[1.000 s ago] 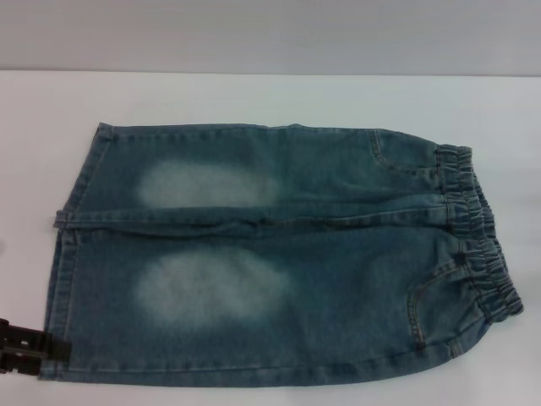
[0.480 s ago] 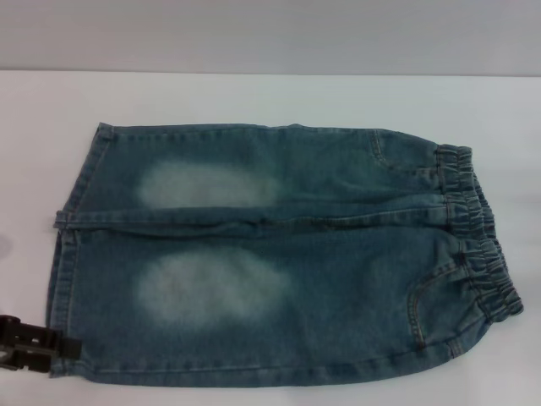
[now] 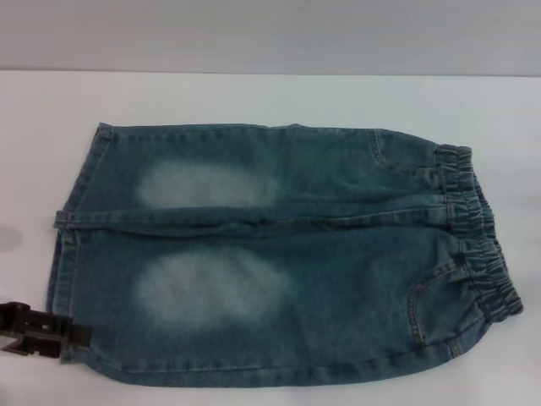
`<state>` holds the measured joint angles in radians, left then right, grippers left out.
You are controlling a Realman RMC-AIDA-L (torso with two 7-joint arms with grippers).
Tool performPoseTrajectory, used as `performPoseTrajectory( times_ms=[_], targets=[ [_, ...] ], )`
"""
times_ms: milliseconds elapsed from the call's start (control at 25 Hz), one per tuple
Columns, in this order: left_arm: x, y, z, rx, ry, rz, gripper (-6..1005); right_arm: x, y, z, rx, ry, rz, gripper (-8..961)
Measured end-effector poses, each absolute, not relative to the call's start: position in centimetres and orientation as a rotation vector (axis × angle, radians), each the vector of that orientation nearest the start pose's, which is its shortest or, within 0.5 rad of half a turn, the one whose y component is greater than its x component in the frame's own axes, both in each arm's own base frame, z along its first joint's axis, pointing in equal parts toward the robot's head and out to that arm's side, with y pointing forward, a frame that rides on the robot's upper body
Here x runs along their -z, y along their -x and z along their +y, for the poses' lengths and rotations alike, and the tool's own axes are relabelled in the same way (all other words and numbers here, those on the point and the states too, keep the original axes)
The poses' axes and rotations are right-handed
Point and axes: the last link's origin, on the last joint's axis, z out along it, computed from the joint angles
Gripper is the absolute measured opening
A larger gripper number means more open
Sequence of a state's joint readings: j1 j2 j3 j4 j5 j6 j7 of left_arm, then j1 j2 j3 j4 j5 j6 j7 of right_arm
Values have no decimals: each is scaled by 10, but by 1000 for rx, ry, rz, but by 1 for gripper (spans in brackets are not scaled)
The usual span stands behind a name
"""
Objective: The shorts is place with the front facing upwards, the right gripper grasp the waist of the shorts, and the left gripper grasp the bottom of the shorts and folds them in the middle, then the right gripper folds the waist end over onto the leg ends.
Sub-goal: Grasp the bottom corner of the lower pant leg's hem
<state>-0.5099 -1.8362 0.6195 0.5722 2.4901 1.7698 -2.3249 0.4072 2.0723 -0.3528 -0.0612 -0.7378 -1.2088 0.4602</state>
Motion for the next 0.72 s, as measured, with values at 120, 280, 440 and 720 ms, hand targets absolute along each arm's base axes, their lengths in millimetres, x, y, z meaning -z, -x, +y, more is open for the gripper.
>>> performPoseTrajectory(
  times_ms=[120, 280, 440, 720],
  targets=[
    [-72, 345, 283, 68, 2332, -2094, 826, -63, -396, 306, -798, 1131, 765, 700],
    [-72, 342, 287, 70, 2342, -2083, 826, -63, -396, 306, -798, 1131, 765, 700],
    [-72, 339, 291, 71, 2355, -2071, 826, -63, -395, 307, -799, 1132, 765, 700],
    [-70, 332, 298, 71, 2380, -2057, 825, -63, -394, 309, -804, 1134, 762, 700]
  ],
)
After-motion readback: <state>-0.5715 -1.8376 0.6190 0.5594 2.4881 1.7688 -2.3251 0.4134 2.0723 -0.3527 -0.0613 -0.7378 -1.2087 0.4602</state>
